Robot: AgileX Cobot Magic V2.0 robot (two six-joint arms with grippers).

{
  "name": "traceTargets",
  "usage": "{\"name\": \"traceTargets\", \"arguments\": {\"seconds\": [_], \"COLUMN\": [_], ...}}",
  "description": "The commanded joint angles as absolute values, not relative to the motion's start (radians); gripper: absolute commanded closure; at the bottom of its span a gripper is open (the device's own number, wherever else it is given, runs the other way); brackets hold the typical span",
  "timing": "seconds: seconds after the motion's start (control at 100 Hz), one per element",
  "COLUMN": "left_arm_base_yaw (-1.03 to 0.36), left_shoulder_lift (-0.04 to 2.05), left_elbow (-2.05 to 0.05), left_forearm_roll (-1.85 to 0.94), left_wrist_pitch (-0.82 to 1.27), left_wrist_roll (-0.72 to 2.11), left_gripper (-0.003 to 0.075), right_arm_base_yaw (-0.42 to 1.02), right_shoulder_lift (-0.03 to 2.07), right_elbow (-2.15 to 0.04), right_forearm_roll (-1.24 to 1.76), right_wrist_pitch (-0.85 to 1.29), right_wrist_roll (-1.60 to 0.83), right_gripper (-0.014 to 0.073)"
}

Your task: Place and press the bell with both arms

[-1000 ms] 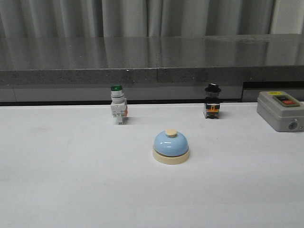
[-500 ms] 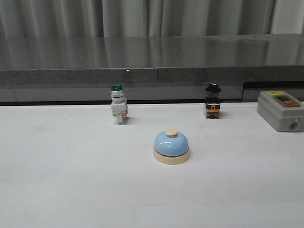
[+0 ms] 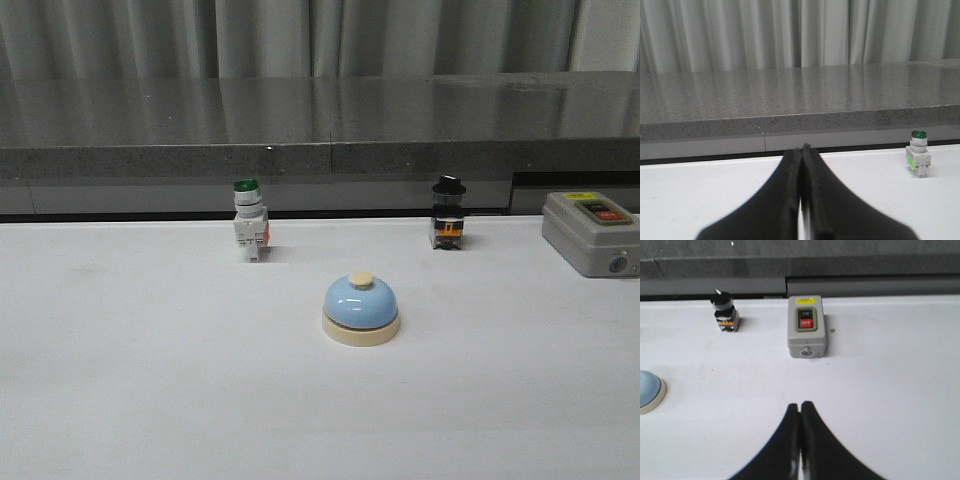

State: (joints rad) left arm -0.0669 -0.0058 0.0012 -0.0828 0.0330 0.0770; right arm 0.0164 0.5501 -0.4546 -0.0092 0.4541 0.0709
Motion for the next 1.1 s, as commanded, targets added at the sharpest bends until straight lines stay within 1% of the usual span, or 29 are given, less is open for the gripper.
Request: {"name": "traceTargets", "arguments": {"seconds": [0.0, 0.16, 0.38, 0.7, 1.09], "left_arm_base_yaw": [-0.064, -0.064, -0.064, -0.064, -0.064], "left_shoulder_lift": [-0.034, -0.034, -0.034, -0.034, -0.034], "left_elbow": [0.043, 0.043, 0.043, 0.043, 0.043], "left_forearm_roll": [-0.085, -0.085, -0.085, -0.085, -0.085], "left_wrist_pitch": [-0.051, -0.051, -0.051, -0.051, -0.051], "left_wrist_roll": [0.067, 0.067, 0.067, 0.067, 0.067], "left_gripper": [0.0741, 0.0741, 0.0741, 0.0741, 0.0741], "right_arm_base_yaw": [0.018, 0.045, 0.169, 0.356, 0.484], "right_shoulder_lift": [0.644, 0.788, 1.010, 1.348, 1.671], "right_elbow": [-0.535, -0.642, -0.818, -1.100, -1.423], "right_forearm_roll": [0.013, 0.032, 0.034, 0.049, 0.069], "right_wrist_pitch": [0.418, 0.483, 0.616, 0.735, 0.886], "right_wrist_roll": [0.065, 0.054, 0.042, 0.037, 0.000], "right_gripper": [0.0653, 0.0653, 0.0653, 0.0653, 0.0653]}}
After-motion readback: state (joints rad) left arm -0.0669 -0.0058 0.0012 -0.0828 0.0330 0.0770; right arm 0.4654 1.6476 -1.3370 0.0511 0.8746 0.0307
